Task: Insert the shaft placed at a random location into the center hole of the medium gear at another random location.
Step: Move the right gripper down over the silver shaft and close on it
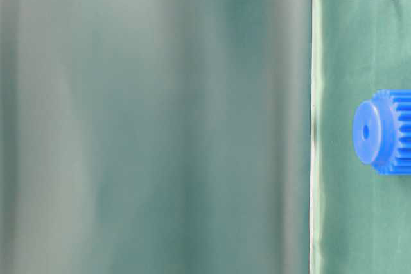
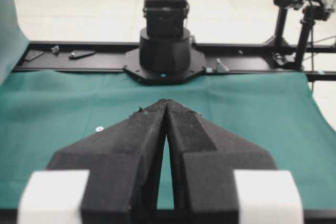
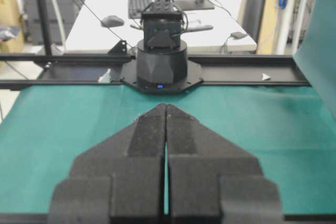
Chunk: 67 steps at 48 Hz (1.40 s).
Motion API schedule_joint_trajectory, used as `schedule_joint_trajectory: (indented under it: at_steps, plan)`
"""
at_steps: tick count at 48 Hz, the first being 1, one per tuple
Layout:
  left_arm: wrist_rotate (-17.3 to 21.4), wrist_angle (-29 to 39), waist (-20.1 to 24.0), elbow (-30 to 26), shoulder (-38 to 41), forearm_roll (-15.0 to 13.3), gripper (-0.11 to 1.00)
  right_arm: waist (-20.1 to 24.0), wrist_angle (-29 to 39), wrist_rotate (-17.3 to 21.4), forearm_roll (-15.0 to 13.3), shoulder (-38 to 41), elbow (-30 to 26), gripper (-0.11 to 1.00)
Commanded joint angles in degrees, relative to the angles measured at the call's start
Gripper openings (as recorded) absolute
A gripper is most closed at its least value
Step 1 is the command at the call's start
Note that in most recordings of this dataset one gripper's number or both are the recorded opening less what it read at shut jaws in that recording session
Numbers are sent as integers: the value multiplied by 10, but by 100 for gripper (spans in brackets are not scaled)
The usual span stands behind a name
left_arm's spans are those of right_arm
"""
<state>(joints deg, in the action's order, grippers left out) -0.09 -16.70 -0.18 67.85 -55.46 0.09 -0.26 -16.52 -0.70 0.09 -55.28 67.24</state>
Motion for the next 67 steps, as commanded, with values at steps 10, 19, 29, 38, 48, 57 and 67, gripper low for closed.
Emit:
schedule_joint_trajectory:
  at_steps: [10, 19, 29, 38, 48, 57, 67]
  plan:
    - [-7, 16, 1, -22, 2, 4, 0, -37, 11, 6, 1, 13, -15, 1]
    - [-7, 16, 1, -21, 2, 4, 0, -52, 11, 6, 2, 47, -10, 1]
    - [-7, 19, 1, -20, 3, 4, 0, -86, 9, 6, 5, 117, -2, 14]
    - [-7, 21, 1, -20, 3, 5, 0, -117, -17, 4, 7, 218, 6, 69]
    - [-7, 21, 1, -20, 4, 5, 0, -145, -94, 1, 7, 330, 15, 87]
    - [-6, 21, 1, -19, 5, 5, 0, -162, -143, -2, 8, 410, 18, 88]
    - [-6, 21, 1, -19, 7, 5, 0, -171, -177, -4, 8, 462, 18, 88]
